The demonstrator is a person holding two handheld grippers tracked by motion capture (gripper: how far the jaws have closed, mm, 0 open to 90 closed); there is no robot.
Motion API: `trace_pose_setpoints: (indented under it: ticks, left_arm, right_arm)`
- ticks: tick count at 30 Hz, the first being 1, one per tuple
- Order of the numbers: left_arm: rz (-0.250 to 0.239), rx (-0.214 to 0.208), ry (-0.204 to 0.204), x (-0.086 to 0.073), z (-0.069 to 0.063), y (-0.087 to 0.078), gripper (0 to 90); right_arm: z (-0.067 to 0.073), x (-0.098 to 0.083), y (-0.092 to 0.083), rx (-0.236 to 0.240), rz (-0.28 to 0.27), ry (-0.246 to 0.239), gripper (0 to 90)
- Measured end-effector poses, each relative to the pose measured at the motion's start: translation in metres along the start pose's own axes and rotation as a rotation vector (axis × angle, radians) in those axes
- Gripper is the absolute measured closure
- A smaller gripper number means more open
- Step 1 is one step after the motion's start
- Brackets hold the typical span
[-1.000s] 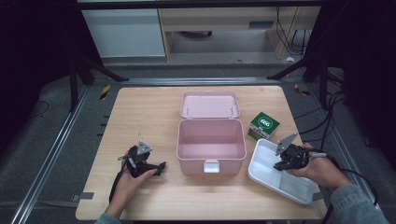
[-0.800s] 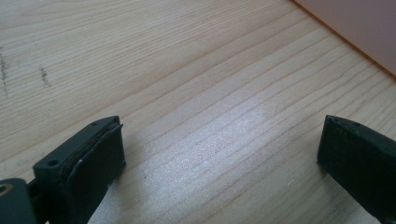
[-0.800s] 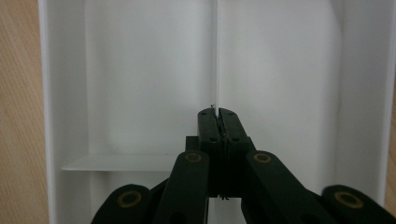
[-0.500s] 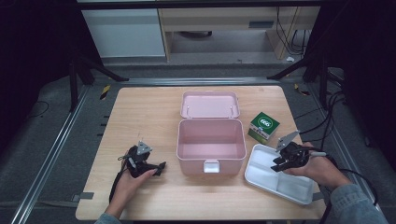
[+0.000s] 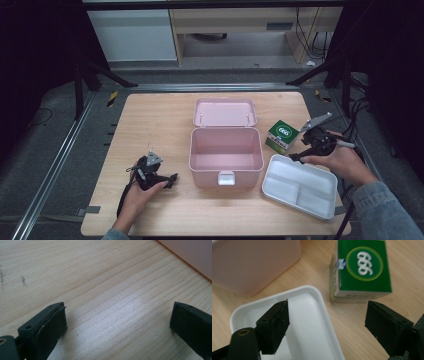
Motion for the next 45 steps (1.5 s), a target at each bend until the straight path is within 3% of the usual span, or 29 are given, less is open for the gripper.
trace_pose_setpoints:
  ticks: [7, 14, 28, 37, 45]
  left_arm:
    - [0.000, 0.002, -0.002, 0.000, 0.000, 0.000, 0.0]
    - [0.000, 0.003, -0.002, 0.000, 0.000, 0.000, 0.0]
    - [-0.002, 0.003, -0.002, 0.000, 0.000, 0.000, 0.0]
    - [-0.002, 0.002, -0.003, 0.000, 0.000, 0.000, 0.0]
    - [-0.003, 0.002, -0.003, 0.000, 0.000, 0.000, 0.0]
  right_arm:
    - [-0.025, 0.024, 0.011, -0.042, 0.028, 0.077, 9.2]
    - [-0.035, 0.041, 0.027, -0.039, 0.054, 0.077, 8.4]
    - [-0.038, 0.060, 0.053, -0.029, 0.107, 0.048, 8.3]
    - [-0.040, 0.061, 0.066, -0.039, 0.138, 0.045, 9.7]
    - [-0.038, 0.056, 0.076, -0.016, 0.166, 0.032, 9.5]
Point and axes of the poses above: each handheld gripper's, and its own axes: y roughly forward along the jaws, x roughly out of its top, z roughly to its left, the point moved 9 cm from there along y, roughly forward along the jaws, and after that the axes turned 14 degrees about -x, right-handed, at the moved point
